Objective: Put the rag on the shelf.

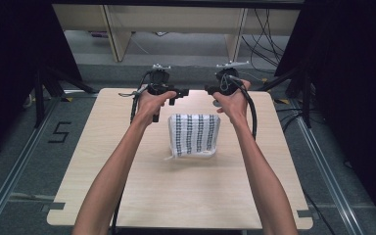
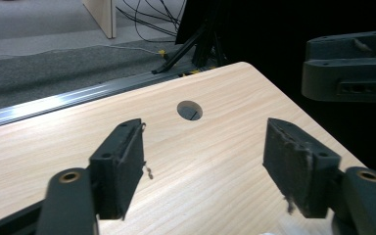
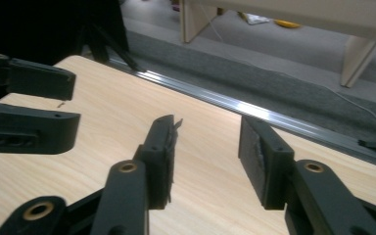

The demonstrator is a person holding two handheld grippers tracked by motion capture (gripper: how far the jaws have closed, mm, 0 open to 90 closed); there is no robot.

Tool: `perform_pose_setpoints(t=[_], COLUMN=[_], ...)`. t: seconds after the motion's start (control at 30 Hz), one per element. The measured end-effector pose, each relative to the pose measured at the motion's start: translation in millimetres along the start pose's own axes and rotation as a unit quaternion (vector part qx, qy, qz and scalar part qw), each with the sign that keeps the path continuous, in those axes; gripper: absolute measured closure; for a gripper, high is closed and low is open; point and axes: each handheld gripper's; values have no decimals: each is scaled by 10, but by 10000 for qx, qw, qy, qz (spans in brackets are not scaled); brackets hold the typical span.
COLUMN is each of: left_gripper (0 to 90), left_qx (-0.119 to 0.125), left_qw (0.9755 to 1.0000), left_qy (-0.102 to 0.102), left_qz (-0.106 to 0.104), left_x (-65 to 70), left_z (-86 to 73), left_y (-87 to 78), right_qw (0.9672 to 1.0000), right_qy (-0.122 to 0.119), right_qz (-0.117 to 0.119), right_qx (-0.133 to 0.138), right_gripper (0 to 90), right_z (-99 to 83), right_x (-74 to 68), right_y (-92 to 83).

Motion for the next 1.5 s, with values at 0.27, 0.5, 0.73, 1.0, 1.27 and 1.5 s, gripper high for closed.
perform_pose_setpoints(t=[0.27,0.5,0.73,1.0,1.27,1.5], left_gripper=[298,275,230,184,151,152], left_qx=[-65,-140,-134,-41,-87,-199], left_qw=[10000,9998,9998,9995,9995,9986], left_qy=[12,-2,23,-70,-43,74], left_qz=[4,-122,-128,-295,-290,-486], left_x=[-18,-31,-25,-30,-25,32], left_z=[-53,-89,-159,-316,-506,-673], left_y=[-142,-306,-477,-679,-775,-848], right_qw=[10000,9996,9992,9989,9982,9962], right_qy=[-36,185,250,169,146,81], right_qz=[41,211,305,440,573,843], right_qx=[18,2,-21,-6,87,198], right_gripper=[518,471,398,331,301,302], right_z=[-13,-118,-189,-277,-338,-439], right_x=[20,88,143,102,50,15], right_y=[-117,-200,-299,-422,-511,-562])
Point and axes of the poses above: each handheld gripper's, and its own axes: y roughly forward along the jaws, z roughly out of its top, x roughly to its right, and after that the axes turned 10 degrees about -x, right-handed
